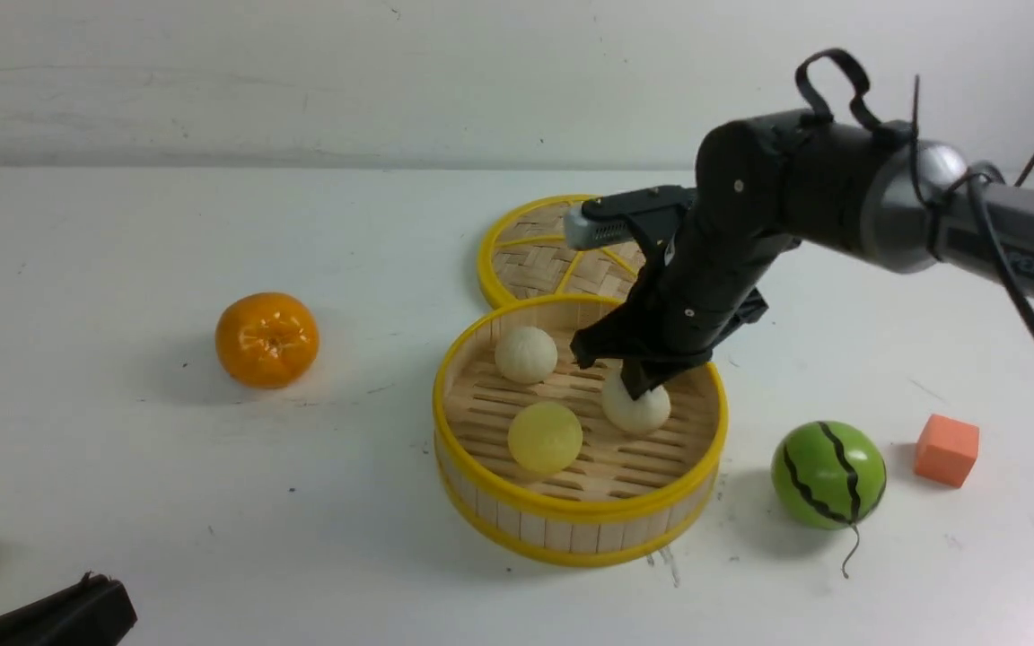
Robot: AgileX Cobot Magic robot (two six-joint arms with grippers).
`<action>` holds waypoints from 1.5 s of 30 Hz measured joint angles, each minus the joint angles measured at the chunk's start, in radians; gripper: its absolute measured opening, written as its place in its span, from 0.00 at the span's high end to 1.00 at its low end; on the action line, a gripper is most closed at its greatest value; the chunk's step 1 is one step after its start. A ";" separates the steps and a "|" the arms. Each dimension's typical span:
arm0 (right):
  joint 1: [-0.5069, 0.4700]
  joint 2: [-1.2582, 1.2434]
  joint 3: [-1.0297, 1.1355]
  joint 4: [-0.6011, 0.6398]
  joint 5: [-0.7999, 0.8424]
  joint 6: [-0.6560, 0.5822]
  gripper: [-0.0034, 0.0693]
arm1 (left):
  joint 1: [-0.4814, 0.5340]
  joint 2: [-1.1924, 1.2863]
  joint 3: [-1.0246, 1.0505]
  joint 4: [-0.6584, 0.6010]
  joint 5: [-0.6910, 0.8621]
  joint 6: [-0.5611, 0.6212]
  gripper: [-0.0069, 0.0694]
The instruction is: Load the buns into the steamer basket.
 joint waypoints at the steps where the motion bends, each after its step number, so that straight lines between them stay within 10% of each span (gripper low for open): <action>1: 0.000 0.003 0.000 0.000 0.000 0.000 0.88 | 0.000 0.000 0.000 0.000 0.000 0.000 0.88; 13: 0.011 -0.209 0.004 -0.016 0.237 0.143 0.33 | 0.000 0.000 0.000 0.000 0.000 0.000 0.86; 28: 0.147 -0.961 0.504 -0.075 0.281 0.255 0.96 | 0.000 0.000 0.000 0.000 0.006 0.000 0.84; 45: 0.027 -1.564 0.642 -0.044 0.372 0.258 0.98 | 0.000 0.000 0.000 0.001 0.007 0.000 0.82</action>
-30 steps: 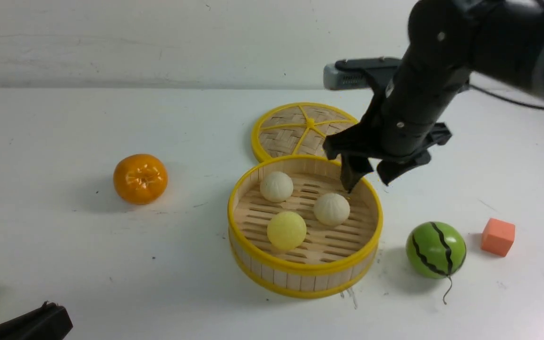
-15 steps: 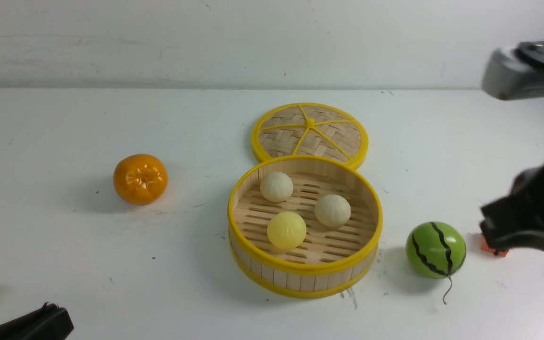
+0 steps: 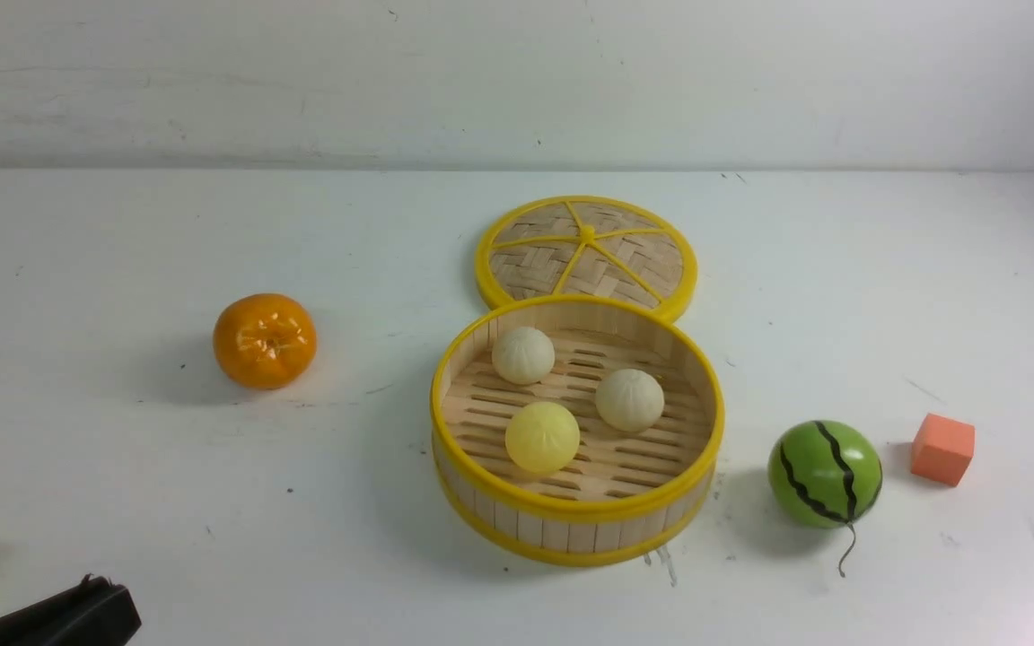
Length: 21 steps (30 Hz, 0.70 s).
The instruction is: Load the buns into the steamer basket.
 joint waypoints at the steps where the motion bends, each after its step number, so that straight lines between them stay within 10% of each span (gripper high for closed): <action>1: 0.000 0.000 0.007 0.000 -0.002 0.000 0.98 | 0.000 0.000 0.000 0.000 0.000 0.000 0.82; 10: -0.376 -0.352 0.653 0.071 -0.607 -0.096 0.98 | 0.000 0.000 0.000 0.000 0.002 0.000 0.82; 16: -0.440 -0.513 1.068 0.078 -0.934 -0.101 0.98 | 0.000 0.000 0.000 0.000 0.003 0.000 0.81; 21: -0.445 -0.556 1.120 -0.005 -0.895 -0.117 0.98 | 0.000 0.004 0.000 0.000 0.004 0.000 0.80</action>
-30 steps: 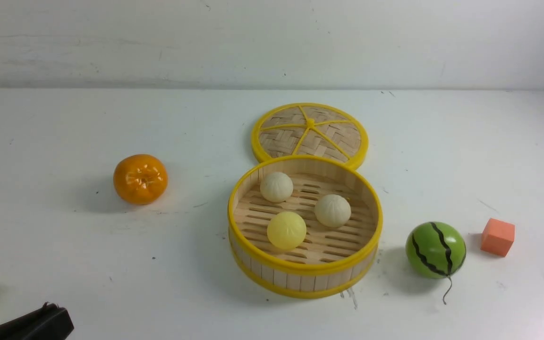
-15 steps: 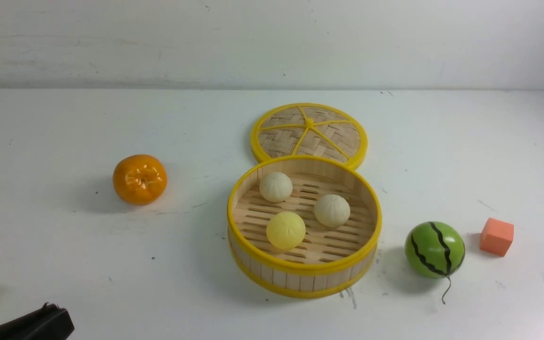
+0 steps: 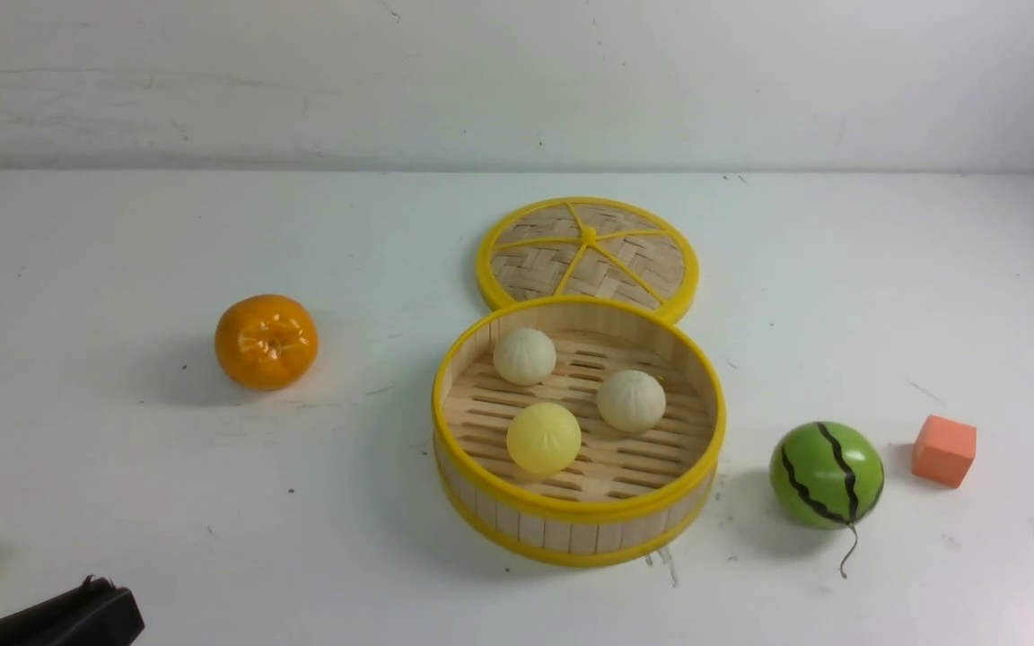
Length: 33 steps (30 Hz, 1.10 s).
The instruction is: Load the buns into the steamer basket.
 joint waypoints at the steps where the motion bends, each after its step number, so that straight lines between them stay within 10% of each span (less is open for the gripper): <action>1: -0.001 -0.001 -0.002 -0.026 0.011 -0.001 0.98 | 0.000 0.000 0.000 0.000 0.001 0.000 0.80; 33: -0.001 -0.001 -0.004 0.006 0.019 -0.141 0.96 | 0.000 0.000 0.000 0.000 0.013 0.000 0.76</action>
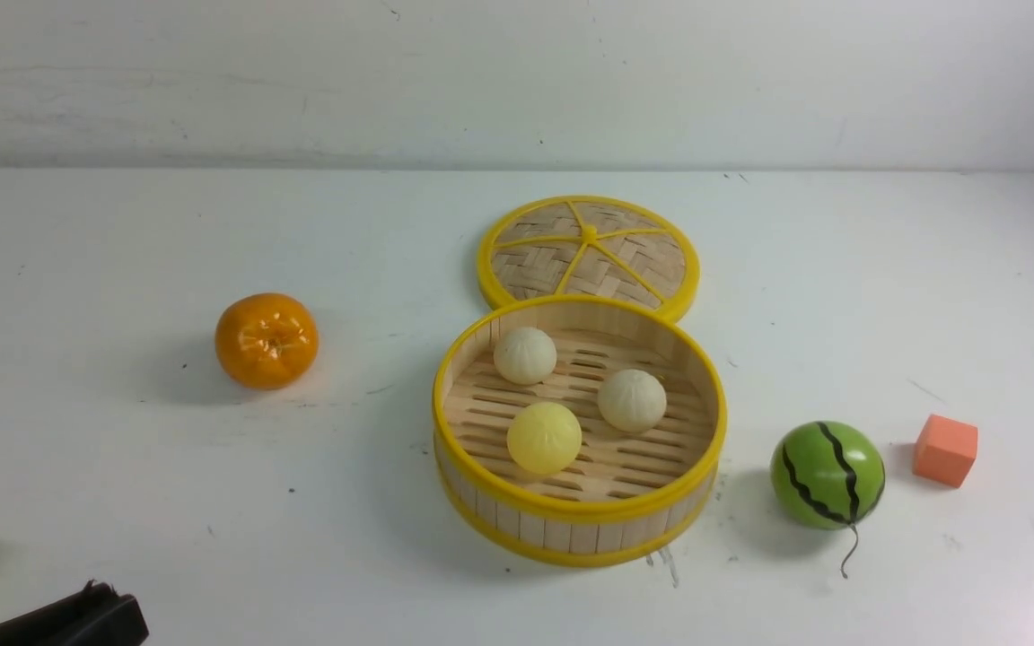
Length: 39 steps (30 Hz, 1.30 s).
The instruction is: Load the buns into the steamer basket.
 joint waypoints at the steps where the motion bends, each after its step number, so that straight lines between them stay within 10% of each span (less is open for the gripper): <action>1: 0.000 0.000 0.000 0.000 0.000 0.000 0.96 | 0.000 0.000 0.000 0.000 0.003 0.000 0.76; 24: 0.000 0.000 0.000 0.000 0.000 0.000 0.94 | 0.006 0.000 0.000 0.002 -0.028 0.000 0.74; 39: 0.000 0.000 0.000 0.004 0.000 0.000 0.92 | 0.392 -0.221 0.118 0.114 0.074 -0.050 0.93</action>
